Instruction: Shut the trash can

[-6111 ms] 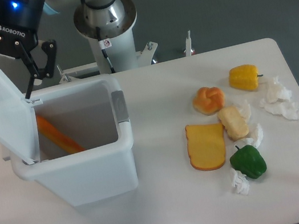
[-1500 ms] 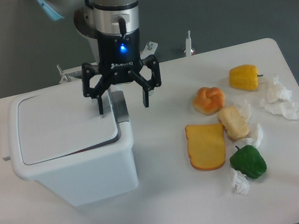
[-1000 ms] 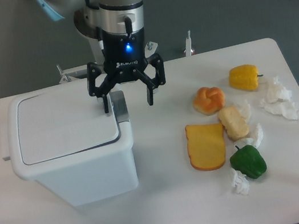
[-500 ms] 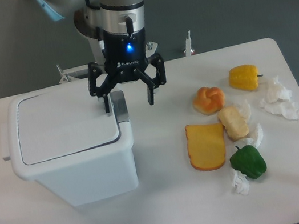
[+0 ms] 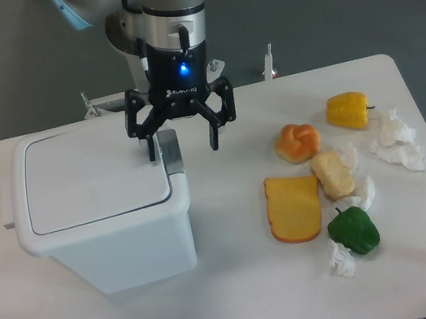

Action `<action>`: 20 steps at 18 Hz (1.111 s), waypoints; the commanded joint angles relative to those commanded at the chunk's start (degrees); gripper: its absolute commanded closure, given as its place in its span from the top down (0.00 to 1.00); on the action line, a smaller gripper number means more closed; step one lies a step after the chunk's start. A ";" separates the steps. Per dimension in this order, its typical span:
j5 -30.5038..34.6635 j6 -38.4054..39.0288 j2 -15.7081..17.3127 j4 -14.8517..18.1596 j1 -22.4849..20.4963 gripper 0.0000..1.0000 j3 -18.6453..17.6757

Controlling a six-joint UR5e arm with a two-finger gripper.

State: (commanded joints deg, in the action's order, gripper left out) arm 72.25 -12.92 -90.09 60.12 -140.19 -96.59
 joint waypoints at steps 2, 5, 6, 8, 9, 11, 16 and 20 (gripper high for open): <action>0.00 0.00 0.00 0.00 0.00 1.00 -0.18; 0.00 0.00 0.00 -0.09 0.00 1.00 -0.35; -0.09 0.00 0.00 0.00 0.00 1.00 -0.35; -0.09 0.00 0.00 -0.09 -0.09 1.00 -0.61; -0.09 0.00 0.00 -0.09 0.00 1.00 -0.70; -0.09 0.09 -0.09 -0.09 -0.09 1.00 -0.79; -0.09 0.26 -0.09 0.00 -0.09 1.00 -0.79; -0.09 0.44 -0.18 0.00 0.00 1.00 -0.79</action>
State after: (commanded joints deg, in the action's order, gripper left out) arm 72.16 -12.48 -90.26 60.12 -140.19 -97.38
